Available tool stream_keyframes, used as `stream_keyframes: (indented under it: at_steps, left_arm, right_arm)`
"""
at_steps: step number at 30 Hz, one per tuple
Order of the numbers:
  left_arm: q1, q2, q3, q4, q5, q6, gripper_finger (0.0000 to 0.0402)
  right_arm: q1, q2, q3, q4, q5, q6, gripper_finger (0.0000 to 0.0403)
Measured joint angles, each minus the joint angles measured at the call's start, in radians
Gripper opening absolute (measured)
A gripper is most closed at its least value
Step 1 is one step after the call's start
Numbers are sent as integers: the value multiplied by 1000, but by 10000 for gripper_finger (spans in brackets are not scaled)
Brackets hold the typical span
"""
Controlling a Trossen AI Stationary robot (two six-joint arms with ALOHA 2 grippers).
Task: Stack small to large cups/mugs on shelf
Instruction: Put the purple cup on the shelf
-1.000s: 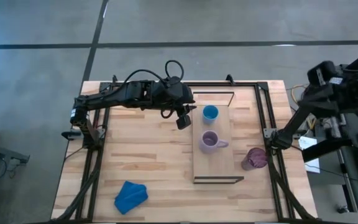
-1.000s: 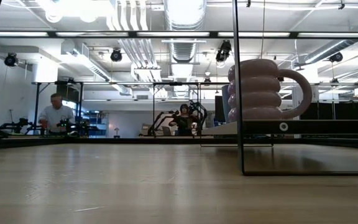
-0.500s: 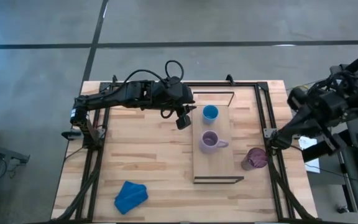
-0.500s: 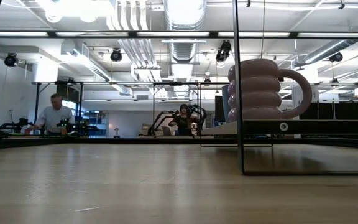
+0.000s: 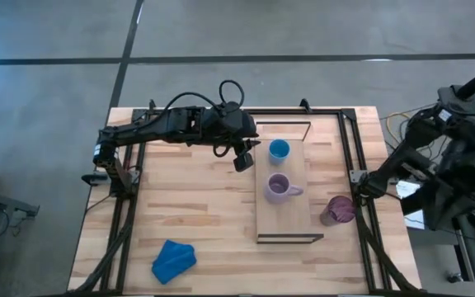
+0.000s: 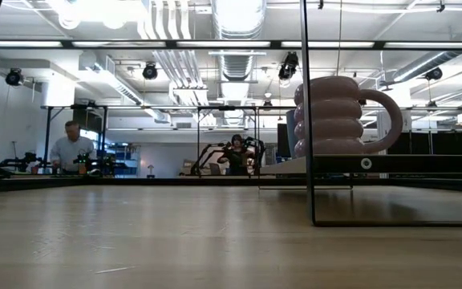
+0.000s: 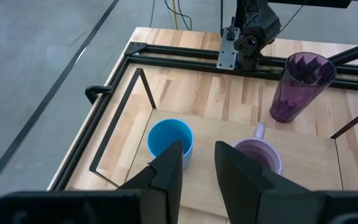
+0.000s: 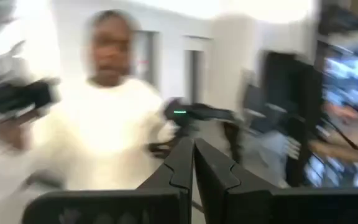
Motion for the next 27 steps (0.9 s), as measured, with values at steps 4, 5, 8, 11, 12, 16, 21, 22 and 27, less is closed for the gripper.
stream_keyframes:
  at_steps: [4, 5, 8, 11, 12, 16, 21, 22, 27]
  left_arm:
    - [0, 0, 0, 0, 1, -4, 80]
    - [0, 0, 0, 0, 2, -4, 80]
    - [0, 0, 0, 0, 3, -5, 80]
    - [0, 0, 0, 0, 4, -6, 80]
    - [0, 0, 0, 0, 4, -6, 80]
    - [-1, 0, 0, 0, 4, -7, 80]
    - [-2, 0, 0, 0, 4, -34, 80]
    - [-2, 0, 0, -1, 4, -33, 80]
    - [-3, 0, 0, -2, 4, -33, 80]
  right_arm:
    - [-7, -12, -29, -48, 2, -21, 9]
    - [-12, -16, -40, -55, 17, -3, 9]
    - [-39, -26, -73, -72, 56, 45, 9]
    - [-74, -44, -103, -119, 58, 120, 9]
    - [-86, -53, -113, -141, 58, 167, 9]
    - [-135, -90, -144, -239, 118, 387, 9]
    - [-177, -135, -177, -460, 288, 685, 9]
    - [-187, -142, -187, -507, 293, 752, 9]
    - [-207, -148, -250, -655, 251, 1007, 9]
